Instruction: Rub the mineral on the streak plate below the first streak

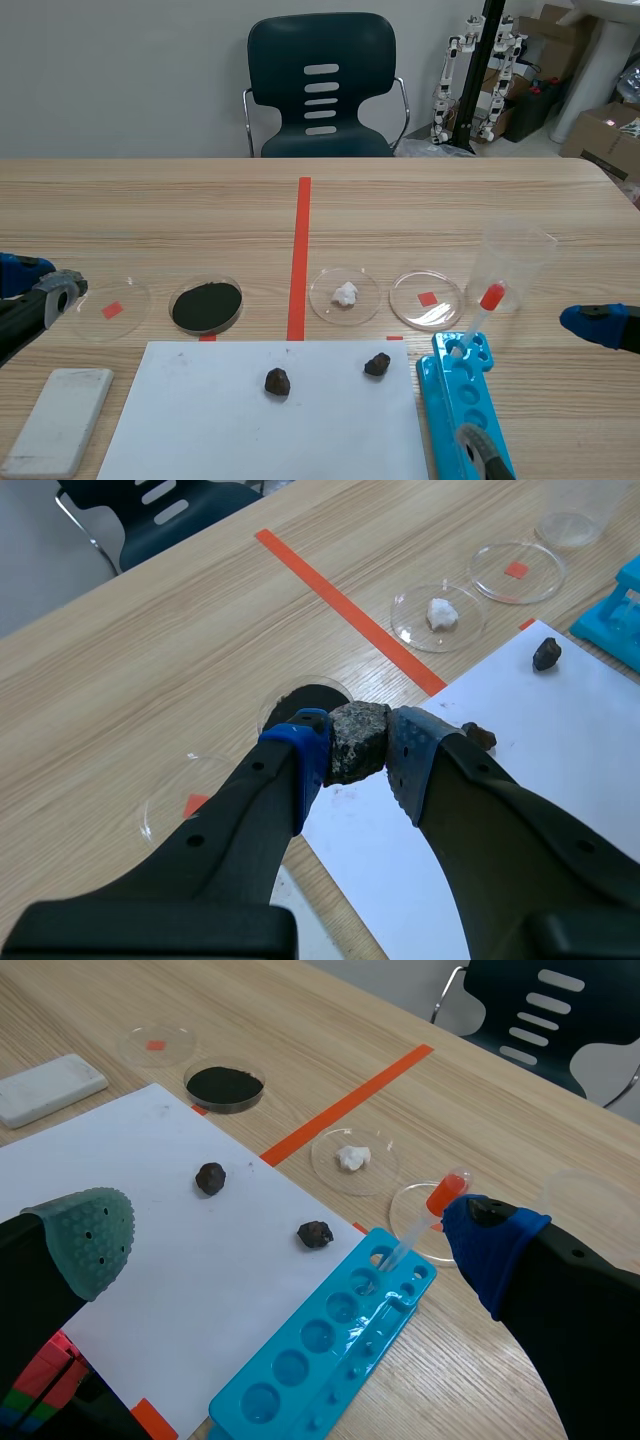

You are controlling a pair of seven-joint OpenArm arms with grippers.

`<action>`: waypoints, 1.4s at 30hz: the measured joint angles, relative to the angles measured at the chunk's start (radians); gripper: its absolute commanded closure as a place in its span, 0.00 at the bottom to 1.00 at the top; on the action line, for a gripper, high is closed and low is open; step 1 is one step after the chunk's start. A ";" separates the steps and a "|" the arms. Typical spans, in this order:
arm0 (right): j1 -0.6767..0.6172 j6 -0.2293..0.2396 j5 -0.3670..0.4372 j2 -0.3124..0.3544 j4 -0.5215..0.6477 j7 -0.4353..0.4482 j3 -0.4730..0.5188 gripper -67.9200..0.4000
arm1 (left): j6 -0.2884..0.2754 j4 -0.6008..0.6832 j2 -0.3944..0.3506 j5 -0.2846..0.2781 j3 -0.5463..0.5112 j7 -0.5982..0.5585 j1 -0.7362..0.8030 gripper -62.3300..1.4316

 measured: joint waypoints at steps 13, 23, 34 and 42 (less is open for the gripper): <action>0.000 0.000 0.000 0.000 0.000 0.000 0.000 0.04 | 0.000 0.000 0.000 0.000 0.000 0.004 0.000 0.80; 0.000 0.000 0.000 0.000 0.000 0.000 0.000 0.04 | 0.000 0.000 0.000 0.000 0.000 0.004 0.000 0.80; 0.000 0.000 0.000 0.000 0.000 0.000 0.000 0.04 | 0.000 0.000 0.010 0.000 0.001 0.091 -0.009 0.80; 0.000 0.000 0.000 0.000 0.000 0.000 0.000 0.04 | 0.000 0.000 0.153 -0.019 0.008 0.391 -0.098 0.80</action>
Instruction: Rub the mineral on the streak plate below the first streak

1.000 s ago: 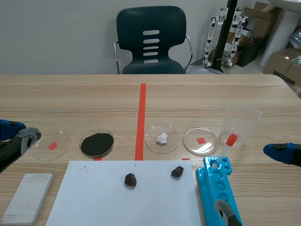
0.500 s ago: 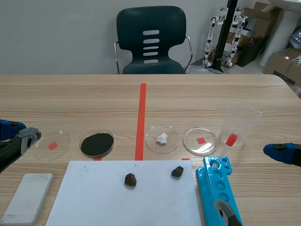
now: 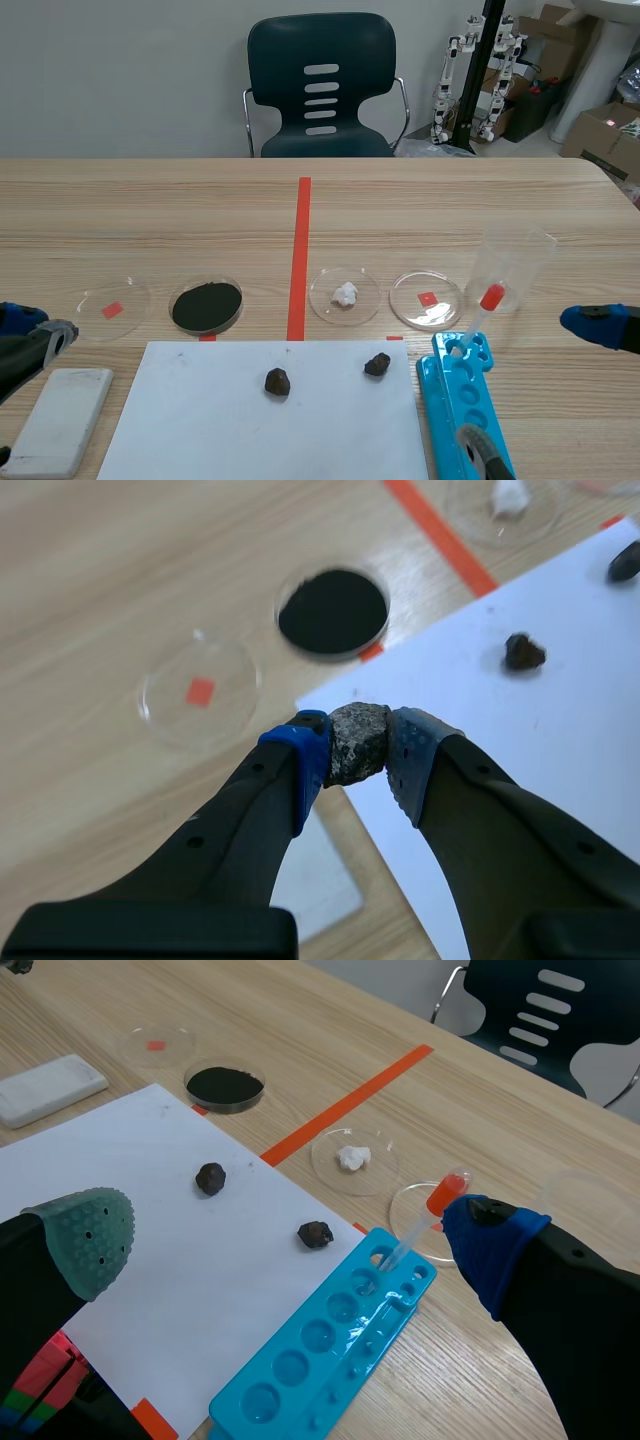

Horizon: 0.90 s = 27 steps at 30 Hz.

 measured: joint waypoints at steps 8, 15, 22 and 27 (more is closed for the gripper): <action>0.000 0.000 0.000 0.000 0.000 0.000 0.000 0.04 | 0.016 0.000 0.085 -0.124 0.002 0.407 -0.124 0.80; 0.000 0.000 0.000 0.000 0.000 0.000 0.000 0.04 | 0.162 0.000 0.085 -0.188 0.002 0.646 -0.180 0.80; 0.000 0.000 0.000 0.000 0.000 0.000 0.000 0.04 | 0.228 -0.086 0.085 -0.188 0.002 0.822 -0.254 0.80; 0.000 0.000 0.000 0.000 0.000 0.000 0.000 0.04 | 0.249 -0.178 0.085 -0.188 0.006 0.869 -0.315 0.80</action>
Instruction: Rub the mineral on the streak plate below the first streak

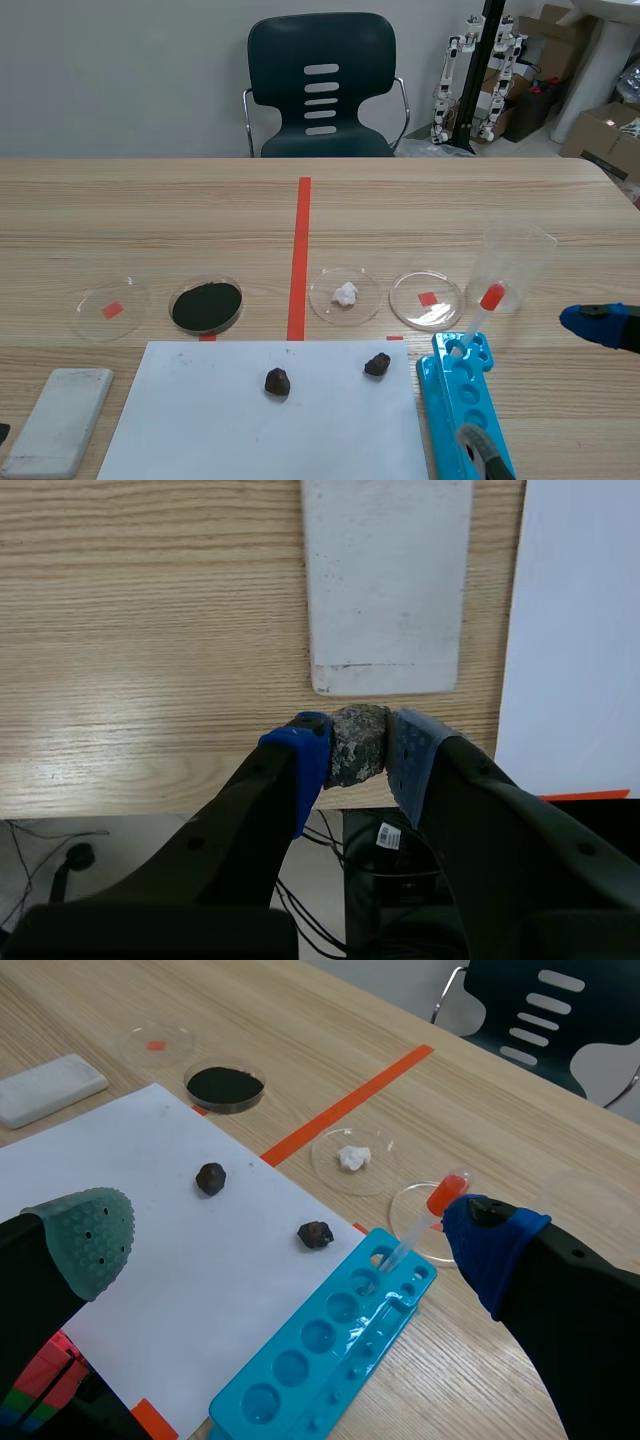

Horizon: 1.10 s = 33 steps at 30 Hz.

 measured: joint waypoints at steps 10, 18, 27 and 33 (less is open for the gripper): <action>0.000 0.000 0.000 0.000 0.000 0.000 0.000 0.04 | -0.014 -0.064 0.000 -0.001 0.137 0.000 -0.097 0.80; 0.000 0.000 0.000 0.000 0.000 0.000 0.000 0.04 | -0.013 -0.142 0.000 0.000 0.198 -0.019 -0.166 0.80; 0.000 0.000 0.000 0.000 0.000 0.000 0.000 0.04 | -0.013 -0.228 0.001 0.000 0.229 -0.041 -0.201 0.80; 0.000 0.000 0.000 0.000 0.000 0.000 0.000 0.04 | -0.009 -0.233 0.001 0.000 0.229 -0.045 -0.207 0.80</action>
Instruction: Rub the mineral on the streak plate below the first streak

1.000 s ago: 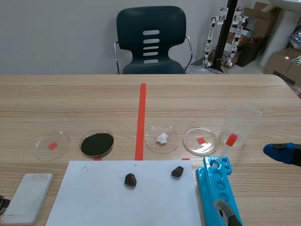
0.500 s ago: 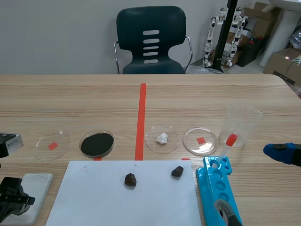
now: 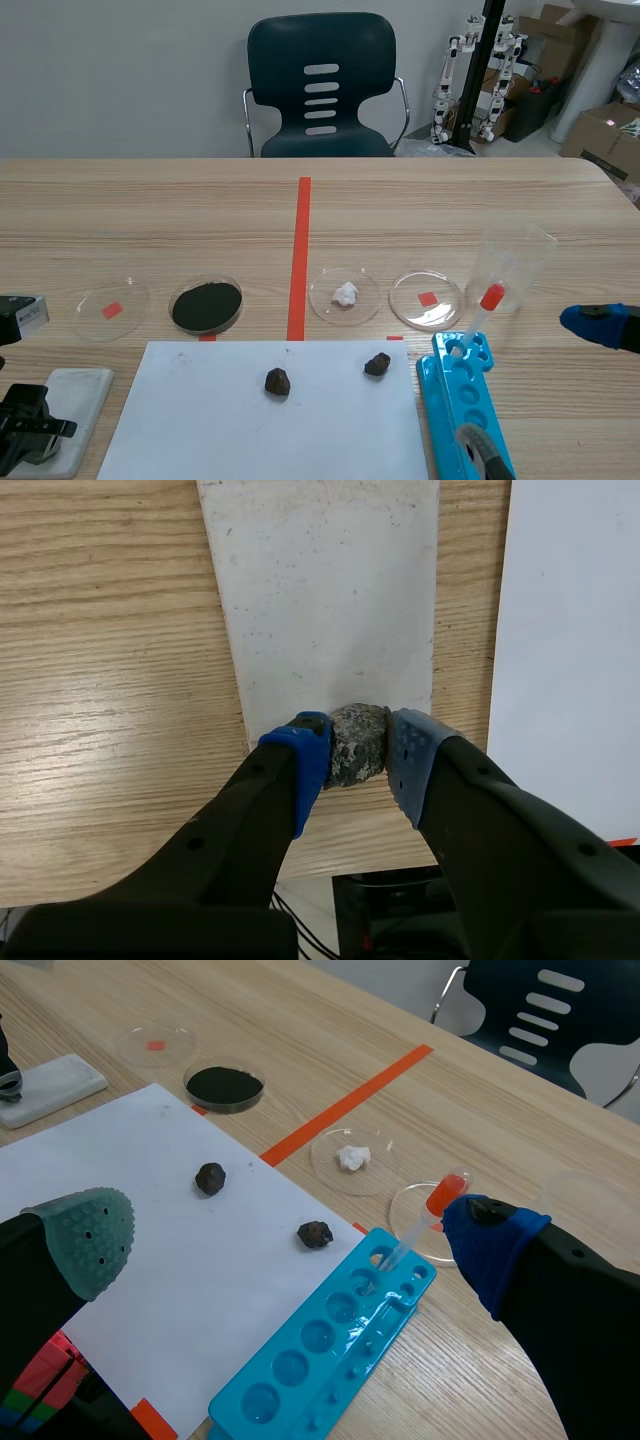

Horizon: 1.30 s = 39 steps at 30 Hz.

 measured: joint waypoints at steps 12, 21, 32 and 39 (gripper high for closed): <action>0.000 0.000 0.000 0.000 0.000 0.000 0.000 0.04 | 0.027 0.000 0.028 0.016 0.000 -0.023 -0.002 0.80; 0.000 0.000 0.000 0.000 0.000 0.000 0.000 0.04 | 0.030 -0.014 0.027 0.015 0.000 -0.022 -0.007 0.80; 0.000 0.000 0.000 0.000 0.000 0.000 0.000 0.04 | 0.030 -0.015 0.027 0.015 0.000 -0.022 -0.008 0.80; 0.000 0.000 0.000 0.000 0.000 0.000 0.000 0.04 | 0.075 -0.014 0.033 0.065 0.000 -0.019 -0.008 0.80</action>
